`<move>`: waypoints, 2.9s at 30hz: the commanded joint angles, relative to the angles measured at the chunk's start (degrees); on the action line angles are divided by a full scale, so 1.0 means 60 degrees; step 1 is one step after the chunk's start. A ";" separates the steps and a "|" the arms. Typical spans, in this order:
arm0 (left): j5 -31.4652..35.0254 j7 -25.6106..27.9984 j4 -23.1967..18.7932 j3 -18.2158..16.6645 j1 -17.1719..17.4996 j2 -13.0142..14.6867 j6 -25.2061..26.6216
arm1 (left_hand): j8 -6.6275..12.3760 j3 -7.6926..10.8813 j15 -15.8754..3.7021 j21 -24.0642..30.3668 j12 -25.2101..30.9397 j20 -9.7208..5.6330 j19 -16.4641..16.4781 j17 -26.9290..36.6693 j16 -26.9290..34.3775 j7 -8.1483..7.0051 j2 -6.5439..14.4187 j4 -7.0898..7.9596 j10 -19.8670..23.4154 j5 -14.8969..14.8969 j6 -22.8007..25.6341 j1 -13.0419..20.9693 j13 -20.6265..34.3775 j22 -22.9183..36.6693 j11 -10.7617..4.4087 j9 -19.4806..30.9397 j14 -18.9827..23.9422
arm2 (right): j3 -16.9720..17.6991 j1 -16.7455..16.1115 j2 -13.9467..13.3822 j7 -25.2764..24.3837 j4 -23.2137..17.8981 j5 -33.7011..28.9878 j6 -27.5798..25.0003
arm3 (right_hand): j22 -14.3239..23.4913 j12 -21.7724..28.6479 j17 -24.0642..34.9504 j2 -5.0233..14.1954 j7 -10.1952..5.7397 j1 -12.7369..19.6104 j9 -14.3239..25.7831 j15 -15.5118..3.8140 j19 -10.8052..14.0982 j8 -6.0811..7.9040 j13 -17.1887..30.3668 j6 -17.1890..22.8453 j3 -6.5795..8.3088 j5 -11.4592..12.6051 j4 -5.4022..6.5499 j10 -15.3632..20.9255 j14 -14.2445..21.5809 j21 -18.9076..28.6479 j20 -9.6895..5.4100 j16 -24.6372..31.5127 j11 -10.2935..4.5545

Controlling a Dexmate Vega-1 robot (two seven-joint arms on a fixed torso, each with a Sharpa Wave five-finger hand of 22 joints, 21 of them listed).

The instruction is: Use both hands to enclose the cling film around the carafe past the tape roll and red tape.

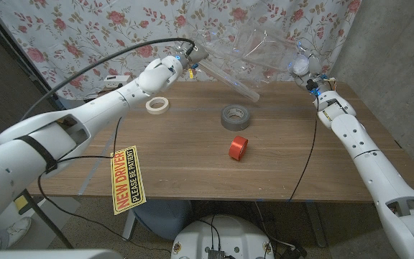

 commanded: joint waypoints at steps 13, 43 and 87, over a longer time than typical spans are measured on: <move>-0.1264 0.1054 0.1113 0.0131 -0.0083 -0.1023 0.1821 | 0.1114 0.0155 -0.0368 0.0082 0.1864 0.0006 0.0096 0.0048 0.0044 -0.0009 -0.0048 0.0003 0.0213 0.0111 -0.0034 0.0160 0.0051 0.0077 -0.0172 0.0145 0.0582 | -0.0204 -0.0030 -0.0281 -0.0051 -0.0120 -0.0169 -0.0401 | 0.0017 0.0019 0.0054 0.1526 0.0276 0.1498 0.0011 -0.3707 -0.0243 -0.0013 -0.0025 0.0240 0.0007 -0.0011 -0.0028 0.1057 0.2864 0.0010 -0.1307 0.2585 -0.0957; -0.3400 0.4201 0.2016 0.0117 0.0068 -0.1378 0.2321 | 0.1309 0.0216 -0.0376 0.0092 0.1868 0.0009 0.0138 -0.0020 0.0042 -0.0002 -0.0078 0.0026 0.0143 0.0159 -0.0220 0.0194 0.0053 0.0097 -0.0171 0.0139 0.0577 | -0.0753 0.0184 -0.0935 -0.0187 -0.0036 -0.1003 -0.1091 | 0.0025 0.0027 0.0054 0.1520 0.0298 0.1527 -0.0014 -0.3702 -0.0257 0.0001 -0.0048 0.0295 -0.0007 -0.0005 -0.0034 0.1079 0.2837 0.0014 -0.1308 0.2647 -0.0951; -0.4294 0.5537 0.0185 -0.0647 0.0946 -0.0552 0.1350 | 0.1261 0.0161 -0.0378 0.0077 0.1870 -0.0005 0.0071 0.0006 0.0025 -0.0013 -0.0024 0.0029 -0.0003 0.0043 -0.0450 0.0234 0.0054 -0.0061 -0.0169 0.0070 0.0524 | -0.1664 0.0658 -0.1533 -0.2005 -0.0602 -0.3146 -0.1900 | -0.0022 0.0053 0.0047 0.1524 0.0345 0.1562 -0.0021 -0.3702 -0.0269 0.0009 -0.0057 0.0329 -0.0034 0.0002 -0.0032 0.1102 0.2805 -0.0003 -0.1307 0.2713 -0.0869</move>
